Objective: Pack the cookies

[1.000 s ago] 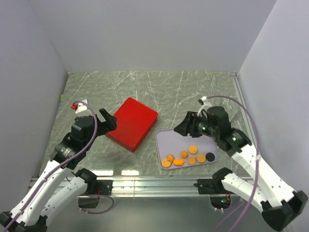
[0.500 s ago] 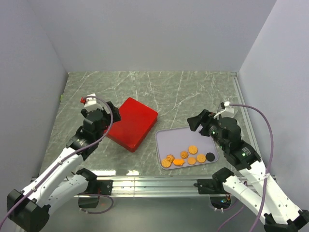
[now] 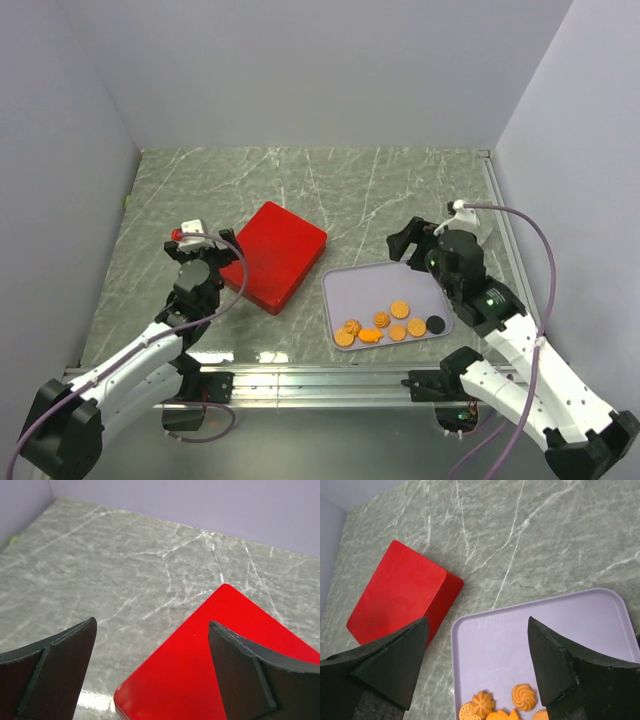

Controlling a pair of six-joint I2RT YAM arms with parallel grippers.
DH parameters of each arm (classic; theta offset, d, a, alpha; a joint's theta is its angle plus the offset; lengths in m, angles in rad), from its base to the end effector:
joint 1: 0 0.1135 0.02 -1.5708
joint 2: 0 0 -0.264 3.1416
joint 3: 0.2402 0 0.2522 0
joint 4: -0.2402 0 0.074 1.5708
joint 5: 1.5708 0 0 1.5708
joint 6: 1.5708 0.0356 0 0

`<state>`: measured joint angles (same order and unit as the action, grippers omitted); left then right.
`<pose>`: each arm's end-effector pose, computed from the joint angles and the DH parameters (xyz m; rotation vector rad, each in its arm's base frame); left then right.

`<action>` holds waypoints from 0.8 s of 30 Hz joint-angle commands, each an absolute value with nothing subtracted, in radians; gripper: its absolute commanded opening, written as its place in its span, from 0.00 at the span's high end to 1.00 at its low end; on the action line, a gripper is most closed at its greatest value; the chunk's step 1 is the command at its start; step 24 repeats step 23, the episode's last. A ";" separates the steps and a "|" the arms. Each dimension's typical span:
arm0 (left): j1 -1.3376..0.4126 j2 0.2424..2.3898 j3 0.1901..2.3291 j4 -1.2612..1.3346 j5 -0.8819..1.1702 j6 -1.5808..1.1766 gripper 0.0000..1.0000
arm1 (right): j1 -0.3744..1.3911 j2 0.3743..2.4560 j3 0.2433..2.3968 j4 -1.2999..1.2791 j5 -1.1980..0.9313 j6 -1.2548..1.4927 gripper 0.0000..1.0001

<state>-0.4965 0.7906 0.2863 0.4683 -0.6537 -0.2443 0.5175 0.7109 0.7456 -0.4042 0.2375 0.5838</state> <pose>0.1685 -0.0667 0.2316 -0.3020 1.5708 -0.0504 0.1466 0.0738 0.3150 0.2246 1.9497 0.5023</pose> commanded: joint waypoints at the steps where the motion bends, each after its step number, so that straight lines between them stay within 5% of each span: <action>1: -0.494 0.830 0.255 0.692 -0.670 -0.153 0.01 | 0.517 0.775 0.816 -0.334 0.250 0.540 0.14; 10: -0.292 0.975 0.209 0.837 -0.543 -0.242 0.01 | 0.515 0.900 0.899 -0.382 0.180 0.532 0.14; 24: -0.209 1.095 0.137 1.006 -0.518 -0.210 0.01 | 0.514 0.968 0.965 -0.388 0.150 0.459 0.14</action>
